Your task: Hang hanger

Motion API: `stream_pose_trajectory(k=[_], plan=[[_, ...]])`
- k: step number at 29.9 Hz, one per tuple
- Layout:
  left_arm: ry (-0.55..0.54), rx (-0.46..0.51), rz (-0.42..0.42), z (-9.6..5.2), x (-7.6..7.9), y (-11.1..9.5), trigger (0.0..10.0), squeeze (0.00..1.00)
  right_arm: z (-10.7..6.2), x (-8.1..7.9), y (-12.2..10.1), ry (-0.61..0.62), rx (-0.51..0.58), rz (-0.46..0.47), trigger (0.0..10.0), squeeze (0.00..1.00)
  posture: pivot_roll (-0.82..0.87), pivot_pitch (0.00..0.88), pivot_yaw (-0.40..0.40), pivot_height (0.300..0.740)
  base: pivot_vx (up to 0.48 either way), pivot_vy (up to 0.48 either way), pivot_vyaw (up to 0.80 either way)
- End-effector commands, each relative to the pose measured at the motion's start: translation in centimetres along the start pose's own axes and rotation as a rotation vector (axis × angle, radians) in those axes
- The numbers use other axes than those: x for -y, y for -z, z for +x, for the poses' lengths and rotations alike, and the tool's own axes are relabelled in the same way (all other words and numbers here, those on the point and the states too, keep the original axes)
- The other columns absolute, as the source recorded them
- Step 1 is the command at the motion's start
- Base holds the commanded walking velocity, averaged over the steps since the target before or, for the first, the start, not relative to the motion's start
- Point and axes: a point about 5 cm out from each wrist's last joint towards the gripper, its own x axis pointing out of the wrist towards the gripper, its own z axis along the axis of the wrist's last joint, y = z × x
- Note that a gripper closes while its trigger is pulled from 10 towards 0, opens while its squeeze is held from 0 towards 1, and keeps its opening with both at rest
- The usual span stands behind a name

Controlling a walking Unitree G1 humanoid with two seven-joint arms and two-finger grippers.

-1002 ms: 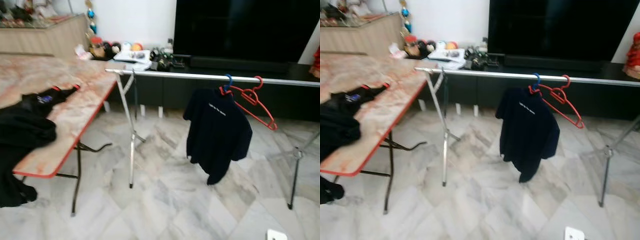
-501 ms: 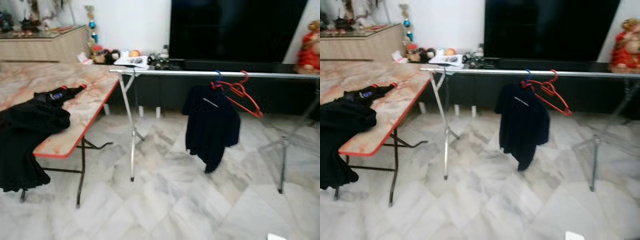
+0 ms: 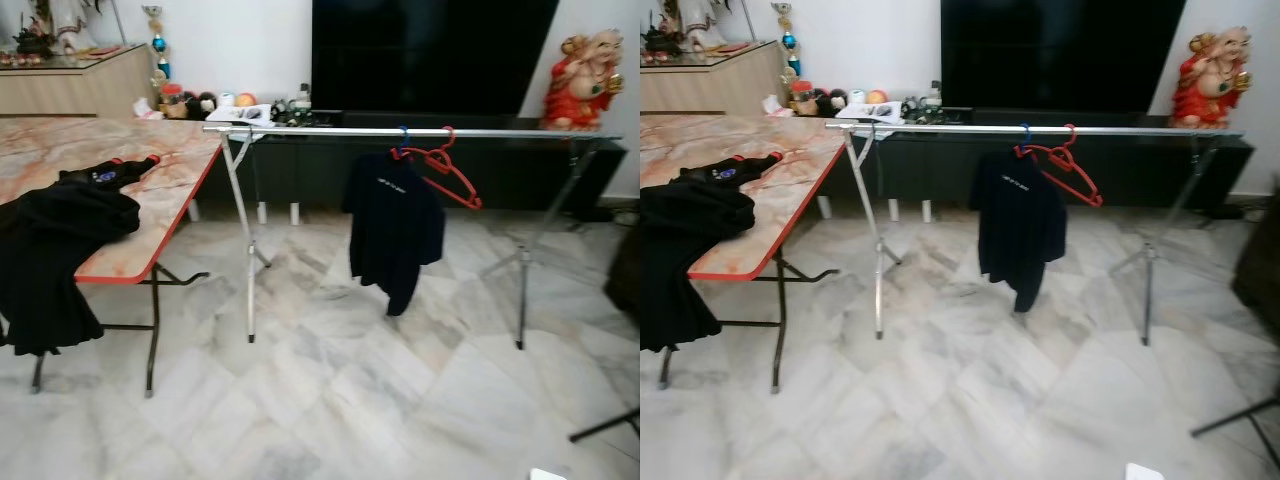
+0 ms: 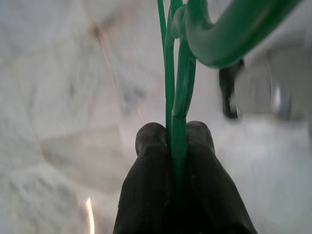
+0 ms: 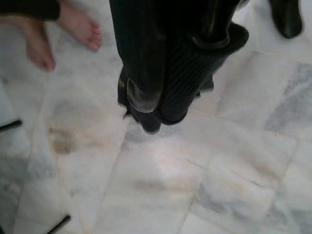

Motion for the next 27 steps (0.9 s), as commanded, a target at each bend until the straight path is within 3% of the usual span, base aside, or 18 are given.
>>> stream_pose_trajectory(k=[1,11,15,17,19,20,21,22,27], plan=[[0.015,-0.006,0.003,0.0,0.6,0.4,10.0,0.00,0.2,-0.3,-2.0,-0.010,0.067,-0.002,10.0,0.00,0.14,0.000,-0.030,0.740,0.000,0.000,0.00],[0.000,0.100,0.037,0.1,-0.7,-2.7,10.0,0.00,0.4,-1.9,-3.6,-0.060,0.130,-0.018,10.0,0.00,0.14,0.000,-0.030,0.740,0.000,0.000,0.00],[-0.002,0.110,0.040,0.1,-0.8,-3.0,10.0,0.00,0.4,-2.1,-3.8,-0.068,0.135,-0.020,10.0,0.00,0.14,0.000,-0.030,0.740,0.000,0.000,0.00],[0.012,0.107,0.045,0.2,-0.6,-3.2,10.0,0.00,0.5,-4.6,-4.1,-0.102,0.140,-0.035,10.0,0.00,0.14,0.000,-0.032,0.740,0.000,0.000,0.00],[0.012,0.107,0.045,0.2,-0.6,-3.2,10.0,0.00,0.5,-4.6,-4.1,-0.102,0.140,-0.035,10.0,0.00,0.14,0.000,-0.032,0.740,0.000,0.000,0.00],[0.020,0.101,0.042,0.2,-0.4,-3.0,10.0,0.00,0.5,-5.4,-3.9,-0.102,0.135,-0.037,10.0,0.00,0.14,0.000,-0.032,0.740,0.000,0.000,0.00],[0.034,0.076,0.040,0.2,0.0,-2.3,10.0,0.00,0.4,-5.5,-3.0,-0.086,0.105,-0.039,10.0,0.00,0.13,0.000,-0.030,0.740,0.000,0.000,0.00],[0.051,0.020,0.045,0.1,0.6,-0.6,10.0,0.00,0.2,-4.6,-0.6,-0.045,0.034,-0.043,10.0,0.00,0.12,0.000,-0.027,0.740,0.000,0.000,0.00],[0.057,-0.014,0.039,-0.1,0.8,0.6,10.0,0.00,-0.2,-3.5,1.8,-0.016,-0.019,-0.038,10.0,0.00,0.12,0.000,-0.023,0.740,0.000,0.000,0.00]])
